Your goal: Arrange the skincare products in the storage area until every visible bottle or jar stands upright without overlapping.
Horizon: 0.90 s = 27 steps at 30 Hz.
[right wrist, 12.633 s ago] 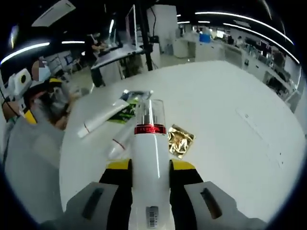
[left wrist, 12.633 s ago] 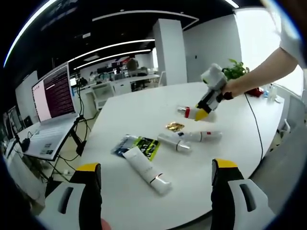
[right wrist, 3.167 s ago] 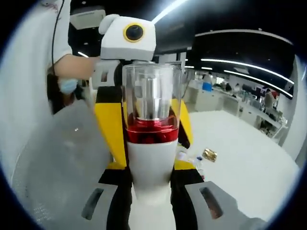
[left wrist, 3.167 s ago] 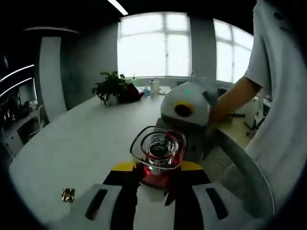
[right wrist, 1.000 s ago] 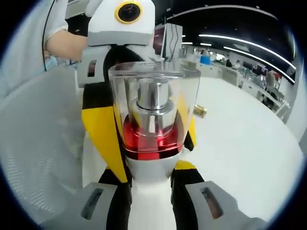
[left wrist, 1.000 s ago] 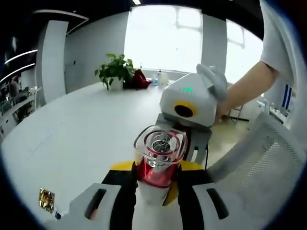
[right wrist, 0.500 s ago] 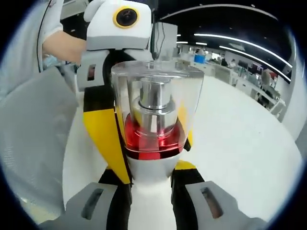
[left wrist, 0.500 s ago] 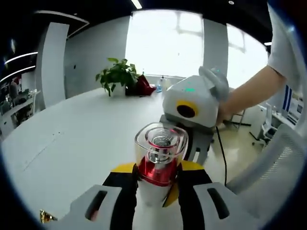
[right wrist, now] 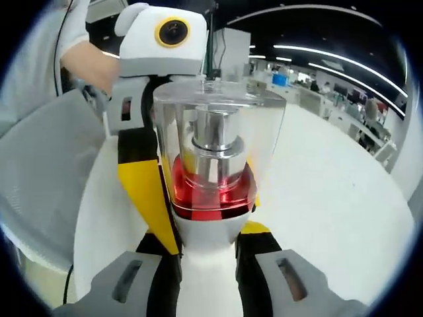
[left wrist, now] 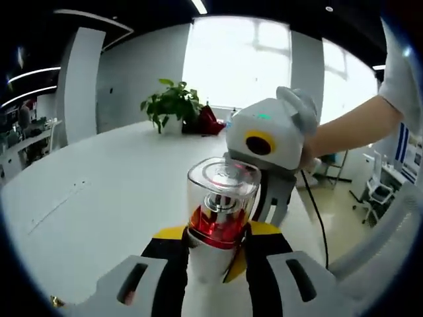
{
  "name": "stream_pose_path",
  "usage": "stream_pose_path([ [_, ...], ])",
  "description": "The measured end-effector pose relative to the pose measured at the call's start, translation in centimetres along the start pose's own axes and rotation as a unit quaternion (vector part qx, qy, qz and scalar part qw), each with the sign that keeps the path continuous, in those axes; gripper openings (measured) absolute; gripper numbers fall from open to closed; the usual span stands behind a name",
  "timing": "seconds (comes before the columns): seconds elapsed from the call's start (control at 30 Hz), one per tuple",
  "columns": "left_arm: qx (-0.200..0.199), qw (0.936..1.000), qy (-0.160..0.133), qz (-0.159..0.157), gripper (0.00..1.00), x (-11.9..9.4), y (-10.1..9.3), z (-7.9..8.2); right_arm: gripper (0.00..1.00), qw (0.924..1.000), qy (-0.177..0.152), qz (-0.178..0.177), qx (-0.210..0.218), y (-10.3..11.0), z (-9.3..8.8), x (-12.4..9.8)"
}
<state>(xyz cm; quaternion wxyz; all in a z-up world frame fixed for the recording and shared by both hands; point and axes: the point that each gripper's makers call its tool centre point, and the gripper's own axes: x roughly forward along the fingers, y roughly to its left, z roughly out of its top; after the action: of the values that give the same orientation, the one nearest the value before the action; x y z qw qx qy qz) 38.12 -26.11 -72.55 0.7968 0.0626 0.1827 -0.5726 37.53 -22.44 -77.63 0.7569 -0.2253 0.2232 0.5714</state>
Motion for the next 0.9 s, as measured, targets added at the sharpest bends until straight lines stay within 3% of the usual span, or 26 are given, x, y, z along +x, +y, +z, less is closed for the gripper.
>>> stream_pose_path([
  [0.33,-0.017,0.9998,0.006,0.000,0.31,-0.1,0.0,-0.2,0.31,0.9993,-0.007,-0.015,0.035,-0.1,0.0,0.2],
  [0.53,-0.018,0.9998,0.011,0.006,0.32,-0.4,0.2,-0.3,0.38,0.9989,0.015,-0.022,0.038,0.0,-0.8,0.4],
  [0.9,-0.035,0.9989,0.022,0.020,0.38,-2.3,0.5,-0.8,0.51,0.9947,0.008,-0.056,0.085,0.7,-0.9,-0.4],
])
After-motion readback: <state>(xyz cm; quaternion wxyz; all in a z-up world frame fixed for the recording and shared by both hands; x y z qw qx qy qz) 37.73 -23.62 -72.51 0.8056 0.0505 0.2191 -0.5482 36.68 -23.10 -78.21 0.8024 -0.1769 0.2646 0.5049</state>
